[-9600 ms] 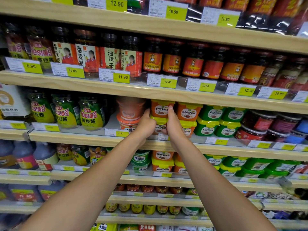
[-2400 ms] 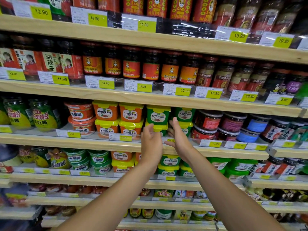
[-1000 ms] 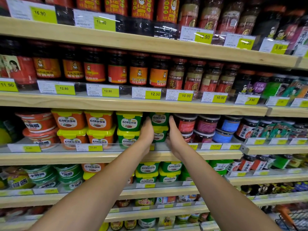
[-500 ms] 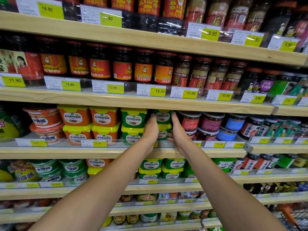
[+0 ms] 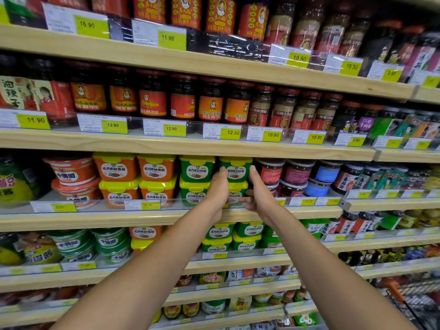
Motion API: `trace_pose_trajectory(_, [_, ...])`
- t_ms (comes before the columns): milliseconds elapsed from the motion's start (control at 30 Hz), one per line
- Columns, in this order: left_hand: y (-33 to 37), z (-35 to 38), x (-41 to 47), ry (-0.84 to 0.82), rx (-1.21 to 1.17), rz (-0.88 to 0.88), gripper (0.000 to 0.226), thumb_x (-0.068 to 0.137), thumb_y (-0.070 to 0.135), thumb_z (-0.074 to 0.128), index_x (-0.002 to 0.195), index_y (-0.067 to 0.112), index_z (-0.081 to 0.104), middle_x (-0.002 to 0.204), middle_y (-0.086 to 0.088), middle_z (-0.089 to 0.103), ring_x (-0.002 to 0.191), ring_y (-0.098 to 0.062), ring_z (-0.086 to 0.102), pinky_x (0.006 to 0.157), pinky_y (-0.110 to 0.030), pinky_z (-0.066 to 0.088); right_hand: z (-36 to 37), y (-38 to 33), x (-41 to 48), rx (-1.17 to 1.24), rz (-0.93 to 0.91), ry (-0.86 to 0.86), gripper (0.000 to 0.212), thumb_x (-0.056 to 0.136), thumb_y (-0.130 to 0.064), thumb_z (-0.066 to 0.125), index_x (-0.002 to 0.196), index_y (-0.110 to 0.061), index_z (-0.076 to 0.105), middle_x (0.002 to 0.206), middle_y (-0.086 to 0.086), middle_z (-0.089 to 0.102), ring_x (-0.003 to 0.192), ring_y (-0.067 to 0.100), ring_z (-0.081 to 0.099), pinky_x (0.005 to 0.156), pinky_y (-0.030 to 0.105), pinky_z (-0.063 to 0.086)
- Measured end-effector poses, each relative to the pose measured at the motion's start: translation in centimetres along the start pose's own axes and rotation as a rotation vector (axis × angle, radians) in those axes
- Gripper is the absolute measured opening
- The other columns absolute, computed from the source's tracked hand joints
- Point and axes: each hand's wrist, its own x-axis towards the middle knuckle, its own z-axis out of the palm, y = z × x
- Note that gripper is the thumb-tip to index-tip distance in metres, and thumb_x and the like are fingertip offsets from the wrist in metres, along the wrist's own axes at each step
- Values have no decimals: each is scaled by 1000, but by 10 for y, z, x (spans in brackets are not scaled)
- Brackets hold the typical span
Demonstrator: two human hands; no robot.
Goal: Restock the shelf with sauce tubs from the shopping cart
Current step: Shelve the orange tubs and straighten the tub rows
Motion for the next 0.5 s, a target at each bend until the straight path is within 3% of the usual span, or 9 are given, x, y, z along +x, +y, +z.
trace_pose_trajectory(67, [4, -3, -5, -14, -7, -11, 55, 102, 62, 26, 143, 33, 51, 137, 2, 62, 120, -20, 60, 107, -47, 47, 3, -2, -6, 24, 21, 20, 72, 92, -79, 28, 150, -37, 39, 141, 5, 52, 94, 17, 65, 70, 29, 48])
trace_pose_trajectory(133, [6, -6, -8, -37, -4, -26, 57, 103, 61, 25, 145, 31, 50, 141, 2, 59, 125, -21, 57, 111, -47, 43, 6, -3, -11, 75, 22, 22, 70, 94, -76, 30, 151, -36, 38, 149, 13, 45, 105, 23, 67, 82, 35, 53])
trace_pose_trajectory(267, [5, -11, -16, -49, -15, -63, 76, 88, 73, 29, 150, 32, 44, 152, 2, 51, 135, -22, 51, 117, -51, 36, 10, 0, -25, 142, 4, 32, 69, 97, -72, 30, 154, -33, 34, 156, 18, 36, 109, 21, 64, 104, 45, 48])
trace_pose_trajectory(400, [-5, -15, -28, -34, 2, -84, 60, 105, 58, 28, 154, 26, 37, 151, 1, 48, 133, -24, 49, 116, -52, 36, 6, 14, -36, 130, -2, 104, 71, 98, -70, 27, 155, -28, 36, 152, 12, 44, 125, 24, 55, 106, 46, 45])
trace_pose_trajectory(500, [-13, -11, -38, 15, 59, -59, 52, 107, 51, 29, 144, 20, 48, 141, -3, 53, 126, -26, 53, 111, -52, 43, -7, 23, -38, 146, -25, 184, 67, 101, -64, 26, 148, -19, 45, 141, 8, 56, 119, 20, 58, 108, 48, 44])
